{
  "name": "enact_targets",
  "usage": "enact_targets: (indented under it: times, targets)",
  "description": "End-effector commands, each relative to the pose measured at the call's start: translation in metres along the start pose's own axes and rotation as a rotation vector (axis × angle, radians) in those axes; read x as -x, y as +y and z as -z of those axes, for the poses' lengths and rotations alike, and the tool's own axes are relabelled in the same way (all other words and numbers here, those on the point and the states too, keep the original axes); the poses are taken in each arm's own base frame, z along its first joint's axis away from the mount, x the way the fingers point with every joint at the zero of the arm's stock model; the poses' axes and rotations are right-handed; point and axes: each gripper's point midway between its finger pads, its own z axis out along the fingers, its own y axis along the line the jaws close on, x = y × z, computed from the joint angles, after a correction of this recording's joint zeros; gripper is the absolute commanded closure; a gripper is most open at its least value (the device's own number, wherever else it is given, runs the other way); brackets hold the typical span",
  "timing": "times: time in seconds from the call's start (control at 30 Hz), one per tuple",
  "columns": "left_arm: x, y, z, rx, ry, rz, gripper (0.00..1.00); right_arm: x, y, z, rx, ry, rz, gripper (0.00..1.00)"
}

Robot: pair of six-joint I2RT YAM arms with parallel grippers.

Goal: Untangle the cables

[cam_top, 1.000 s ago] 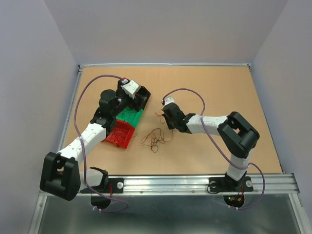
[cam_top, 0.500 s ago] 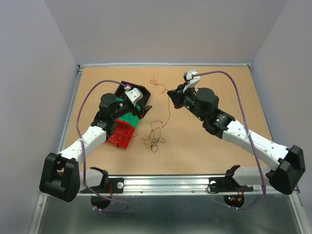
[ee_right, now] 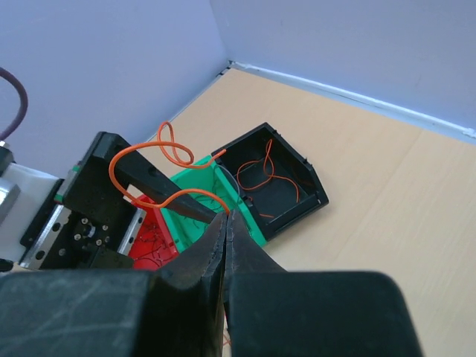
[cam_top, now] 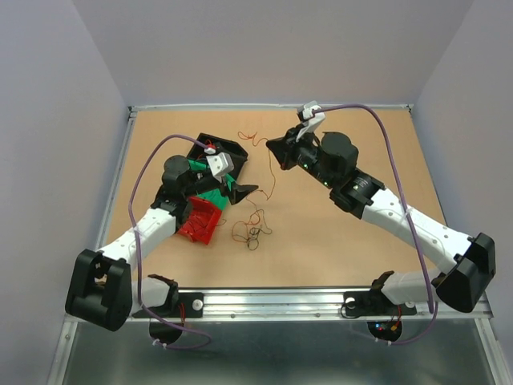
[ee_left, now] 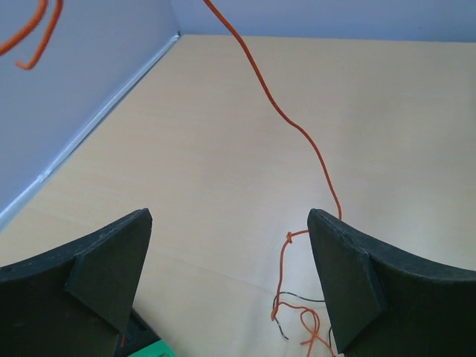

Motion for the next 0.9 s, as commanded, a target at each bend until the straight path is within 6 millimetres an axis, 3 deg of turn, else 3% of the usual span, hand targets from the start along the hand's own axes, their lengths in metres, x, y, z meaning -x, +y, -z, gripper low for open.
enact_targets:
  times: [0.0, 0.33, 0.47, 0.5, 0.53, 0.57, 0.6, 0.63, 0.7, 0.73, 0.77, 0.8, 0.87]
  targets:
    - [0.005, -0.005, -0.006, -0.069, -0.030, -0.018, 0.01, 0.053, 0.018, 0.003, 0.050, -0.110, -0.010, 0.99]
    - [-0.033, 0.003, -0.019, -0.055, 0.097, -0.001, 0.05, 0.082, 0.023, 0.008, 0.051, -0.153, -0.015, 1.00]
    - [-0.047, -0.002, -0.035, -0.066, 0.155, 0.001, 0.28, 0.087, 0.026, 0.015, 0.061, -0.163, -0.029, 0.99]
    - [-0.046, -0.002, -0.038, -0.069, 0.157, -0.011, 0.41, 0.086, 0.024, 0.016, 0.056, -0.161, -0.030, 0.99]
    - [-0.042, -0.001, -0.041, -0.071, 0.153, -0.015, 0.65, 0.089, 0.023, 0.020, 0.047, -0.172, -0.038, 0.99]
    - [-0.039, -0.003, -0.044, -0.076, 0.149, -0.015, 0.74, 0.080, 0.019, 0.022, 0.029, -0.157, -0.041, 0.99]
    - [-0.030, 0.002, -0.048, -0.067, 0.142, -0.008, 1.00, 0.076, 0.015, 0.024, 0.013, -0.153, -0.047, 0.99]
    - [-0.025, 0.007, -0.049, -0.040, 0.142, -0.001, 1.00, 0.070, 0.009, 0.028, -0.017, -0.151, -0.056, 0.99]
    - [-0.009, 0.018, -0.049, 0.012, 0.139, -0.001, 1.00, 0.048, -0.023, 0.045, -0.173, -0.149, -0.091, 0.99]
    - [0.008, 0.031, -0.050, 0.063, 0.127, -0.024, 1.00, 0.037, -0.047, 0.054, -0.294, -0.160, -0.120, 0.99]
    - [0.020, 0.038, -0.049, 0.091, 0.122, -0.036, 1.00, 0.028, -0.058, 0.065, -0.351, -0.167, -0.137, 1.00]
    - [0.042, 0.050, -0.050, 0.134, 0.118, -0.051, 1.00, 0.000, -0.073, 0.079, -0.411, -0.145, -0.168, 0.99]
    - [0.069, 0.062, -0.051, 0.158, 0.114, -0.065, 1.00, -0.024, -0.094, 0.097, -0.512, -0.149, -0.207, 1.00]
